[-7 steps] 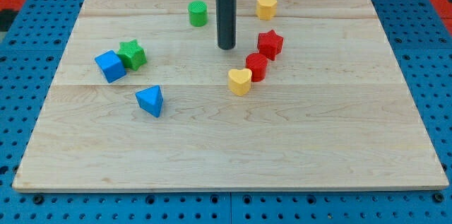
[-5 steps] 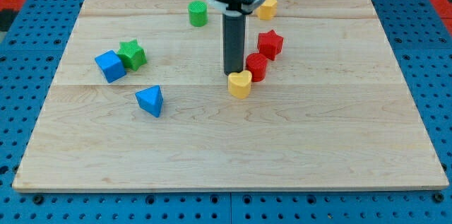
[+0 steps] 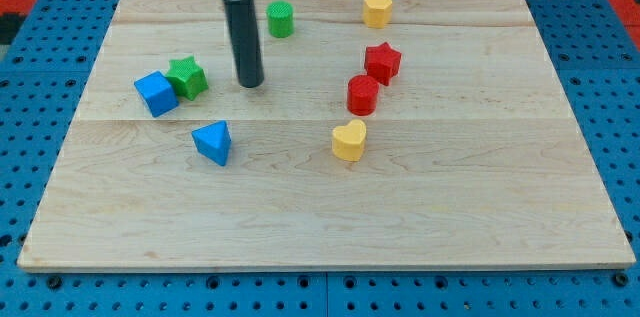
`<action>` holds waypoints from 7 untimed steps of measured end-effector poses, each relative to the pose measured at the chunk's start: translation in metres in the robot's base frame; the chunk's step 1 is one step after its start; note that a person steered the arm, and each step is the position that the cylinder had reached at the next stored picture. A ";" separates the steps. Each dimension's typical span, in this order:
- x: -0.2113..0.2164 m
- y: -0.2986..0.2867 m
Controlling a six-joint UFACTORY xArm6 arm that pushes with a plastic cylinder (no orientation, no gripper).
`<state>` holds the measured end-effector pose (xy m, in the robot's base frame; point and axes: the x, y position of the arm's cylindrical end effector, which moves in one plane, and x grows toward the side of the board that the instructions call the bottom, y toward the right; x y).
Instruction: Place the green blocks to the top of the blue cube
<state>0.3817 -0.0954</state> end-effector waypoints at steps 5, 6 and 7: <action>-0.032 -0.080; -0.053 -0.084; -0.043 -0.051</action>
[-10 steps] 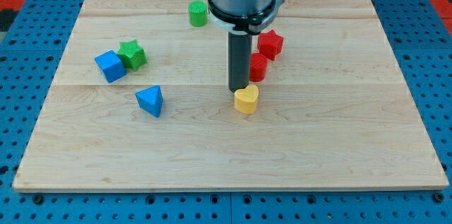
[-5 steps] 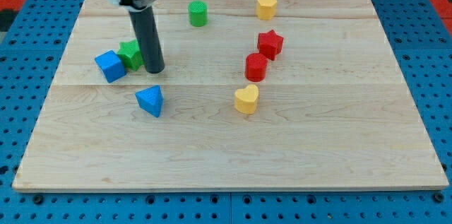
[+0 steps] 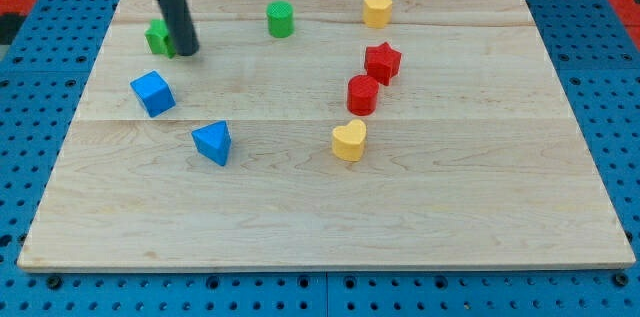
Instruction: Place the green blocks to the top of the blue cube
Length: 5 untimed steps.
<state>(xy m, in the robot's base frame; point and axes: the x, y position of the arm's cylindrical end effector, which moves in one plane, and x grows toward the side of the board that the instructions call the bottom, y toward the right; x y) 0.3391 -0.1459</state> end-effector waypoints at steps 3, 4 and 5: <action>-0.052 0.124; -0.080 0.123; -0.091 0.065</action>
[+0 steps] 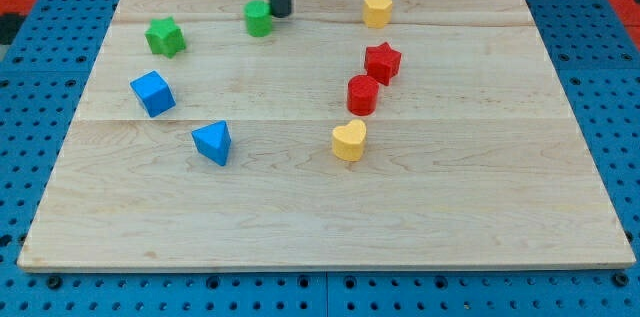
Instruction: Place the green blocks to the top of the blue cube
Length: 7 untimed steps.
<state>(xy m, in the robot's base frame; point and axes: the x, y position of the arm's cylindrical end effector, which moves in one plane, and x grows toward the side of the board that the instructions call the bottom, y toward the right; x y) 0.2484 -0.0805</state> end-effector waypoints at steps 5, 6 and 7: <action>0.017 -0.032; 0.006 -0.057; -0.010 -0.101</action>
